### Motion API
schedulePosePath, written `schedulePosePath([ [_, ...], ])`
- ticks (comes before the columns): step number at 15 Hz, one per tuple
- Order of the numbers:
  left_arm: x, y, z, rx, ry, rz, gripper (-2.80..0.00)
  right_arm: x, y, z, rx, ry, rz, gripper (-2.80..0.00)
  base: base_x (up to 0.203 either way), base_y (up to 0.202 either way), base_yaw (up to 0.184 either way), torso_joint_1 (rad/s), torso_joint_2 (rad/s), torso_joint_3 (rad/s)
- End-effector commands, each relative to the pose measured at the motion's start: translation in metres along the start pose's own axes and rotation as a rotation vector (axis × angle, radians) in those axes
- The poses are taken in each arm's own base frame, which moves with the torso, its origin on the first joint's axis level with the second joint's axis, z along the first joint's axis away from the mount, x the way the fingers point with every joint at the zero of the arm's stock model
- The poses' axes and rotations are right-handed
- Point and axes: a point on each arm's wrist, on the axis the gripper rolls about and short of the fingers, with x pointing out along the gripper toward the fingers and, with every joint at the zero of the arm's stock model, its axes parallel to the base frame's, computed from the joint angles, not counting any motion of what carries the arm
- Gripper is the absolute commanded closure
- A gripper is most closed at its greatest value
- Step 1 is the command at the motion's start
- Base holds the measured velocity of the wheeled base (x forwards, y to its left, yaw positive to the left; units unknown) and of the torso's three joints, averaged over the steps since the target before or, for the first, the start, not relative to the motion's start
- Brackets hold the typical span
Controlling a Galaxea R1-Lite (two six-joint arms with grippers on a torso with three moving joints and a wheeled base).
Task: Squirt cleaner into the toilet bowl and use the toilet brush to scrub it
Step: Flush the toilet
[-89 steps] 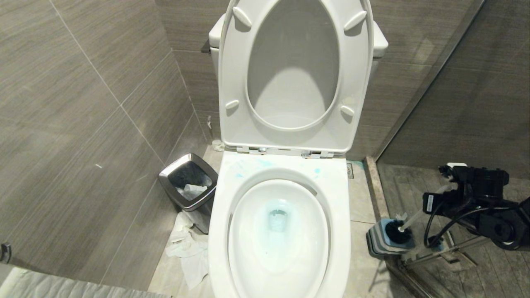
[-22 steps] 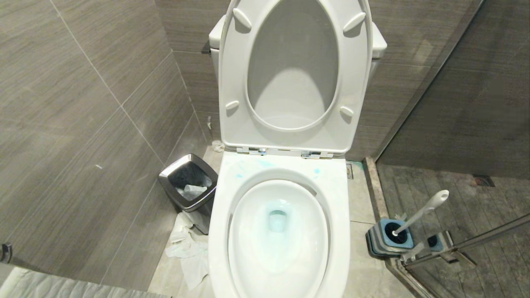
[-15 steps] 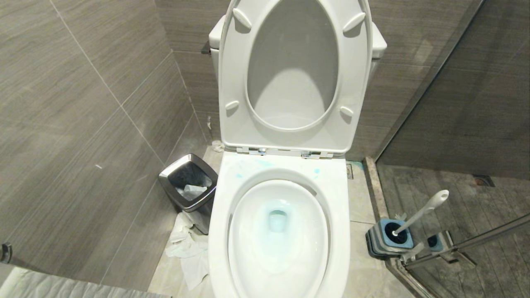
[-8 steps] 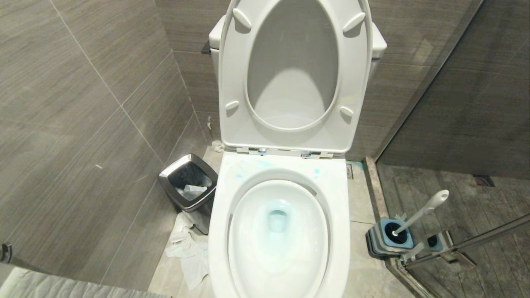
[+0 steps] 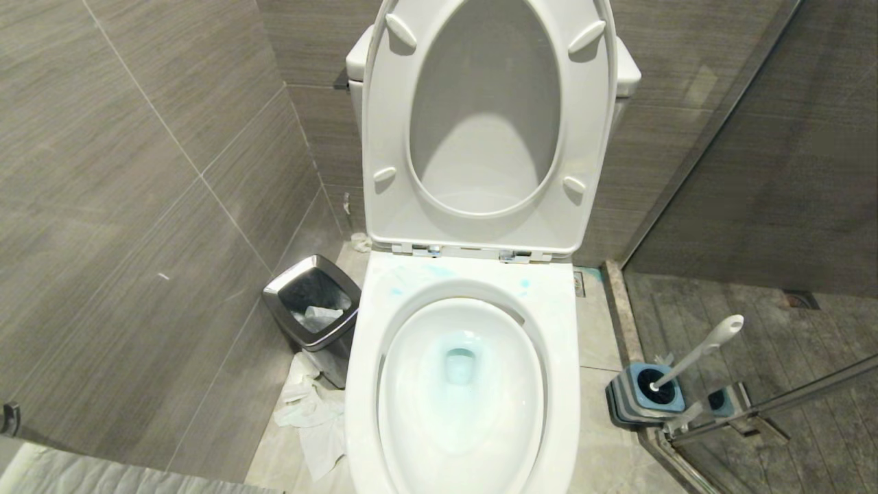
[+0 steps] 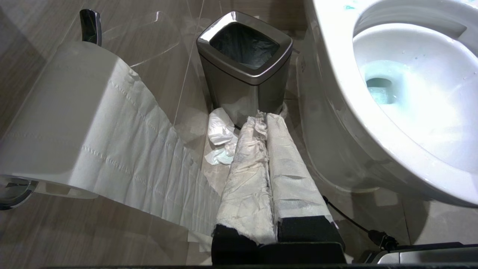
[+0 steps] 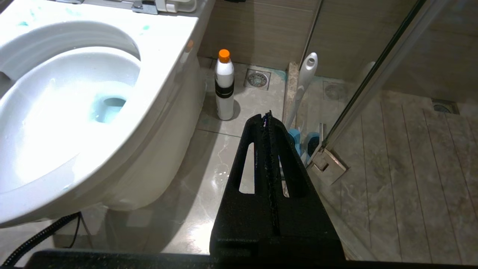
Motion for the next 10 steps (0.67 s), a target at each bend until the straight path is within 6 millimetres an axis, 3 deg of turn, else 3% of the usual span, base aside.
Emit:
schedulePosePath([
  [1,0.0001,0.0000,-0.0005,0.001,0.002,0.000,0.00,0.0018,0.0001,-0.0072,0.000,0.028,0.000,0.00,0.000,0.000,0.000,0.000,0.00,0.000],
  [10,-0.0002,-0.0001,-0.0005,0.026,0.011,-0.005,0.00,0.0018,0.0000,-0.0072,0.000,0.028,0.001,0.00,0.000,0.000,0.000,0.000,0.00,0.000],
])
